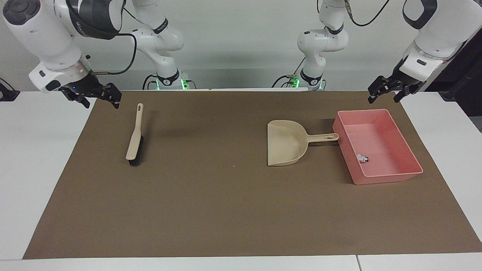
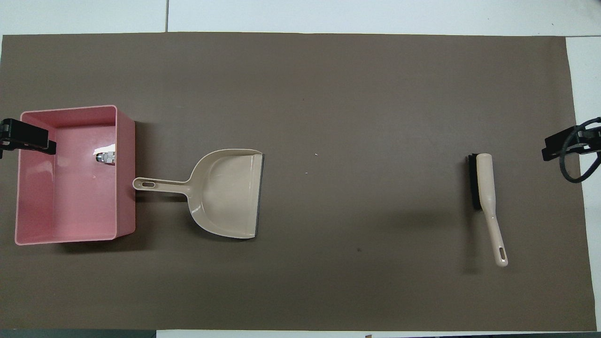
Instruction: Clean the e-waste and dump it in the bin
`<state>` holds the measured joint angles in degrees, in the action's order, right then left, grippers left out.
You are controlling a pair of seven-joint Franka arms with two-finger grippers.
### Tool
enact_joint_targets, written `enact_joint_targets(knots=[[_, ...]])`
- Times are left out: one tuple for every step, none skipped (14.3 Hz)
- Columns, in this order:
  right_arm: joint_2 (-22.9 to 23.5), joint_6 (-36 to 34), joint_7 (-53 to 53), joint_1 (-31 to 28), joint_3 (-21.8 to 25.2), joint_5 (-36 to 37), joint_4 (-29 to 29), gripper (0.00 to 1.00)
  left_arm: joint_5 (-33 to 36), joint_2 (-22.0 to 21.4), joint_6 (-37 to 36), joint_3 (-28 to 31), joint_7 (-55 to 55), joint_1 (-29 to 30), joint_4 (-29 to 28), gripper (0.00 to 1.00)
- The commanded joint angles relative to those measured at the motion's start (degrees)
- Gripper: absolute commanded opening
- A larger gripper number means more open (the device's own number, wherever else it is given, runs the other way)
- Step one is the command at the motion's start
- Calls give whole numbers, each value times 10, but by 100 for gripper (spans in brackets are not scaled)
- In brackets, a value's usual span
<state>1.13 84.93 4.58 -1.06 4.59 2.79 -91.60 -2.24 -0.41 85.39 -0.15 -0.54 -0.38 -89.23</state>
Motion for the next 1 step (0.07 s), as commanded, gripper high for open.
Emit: enact_joint_targets(knots=[[-4, 3, 0, 4, 7, -3, -1, 99, 13, 6, -11, -1, 9, -1, 13, 99]])
